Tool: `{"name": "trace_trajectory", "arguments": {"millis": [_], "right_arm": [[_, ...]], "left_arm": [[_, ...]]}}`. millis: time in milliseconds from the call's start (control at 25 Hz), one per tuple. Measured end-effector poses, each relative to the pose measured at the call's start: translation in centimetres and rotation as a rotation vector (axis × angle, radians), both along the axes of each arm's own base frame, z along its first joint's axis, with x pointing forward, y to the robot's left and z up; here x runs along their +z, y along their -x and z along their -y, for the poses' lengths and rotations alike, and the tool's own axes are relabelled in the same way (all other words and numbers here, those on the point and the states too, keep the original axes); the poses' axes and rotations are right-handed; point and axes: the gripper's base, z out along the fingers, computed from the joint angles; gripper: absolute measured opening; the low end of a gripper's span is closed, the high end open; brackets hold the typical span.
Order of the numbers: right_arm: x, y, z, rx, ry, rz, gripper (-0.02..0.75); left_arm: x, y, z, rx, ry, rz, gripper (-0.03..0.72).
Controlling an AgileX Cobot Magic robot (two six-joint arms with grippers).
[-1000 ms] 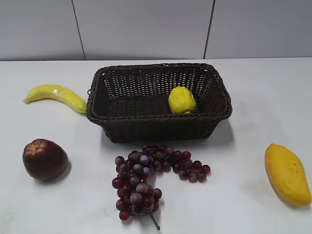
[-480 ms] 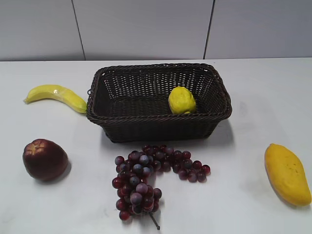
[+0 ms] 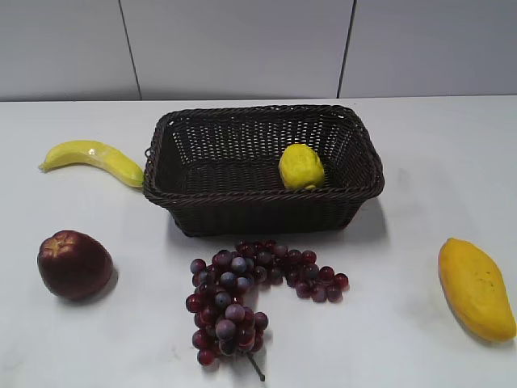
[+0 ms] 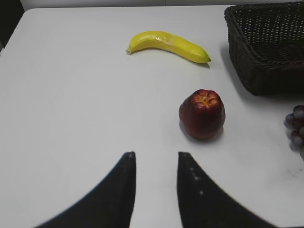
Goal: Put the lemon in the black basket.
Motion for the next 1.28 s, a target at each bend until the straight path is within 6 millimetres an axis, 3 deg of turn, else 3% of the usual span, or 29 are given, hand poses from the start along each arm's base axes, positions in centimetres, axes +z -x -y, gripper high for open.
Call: {"name": "trace_trajectory", "arguments": {"millis": [280, 1280], "right_arm": [[-0.01, 0.27, -0.02, -0.14, -0.001, 0.014, 0.59], [-0.01, 0.29, -0.51, -0.08, 0.001, 0.014, 0.59]], "left_arm": [[0.0, 0.0, 0.0, 0.0, 0.0, 0.0, 0.237], [0.0, 0.0, 0.0, 0.0, 0.0, 0.0, 0.237]]}}
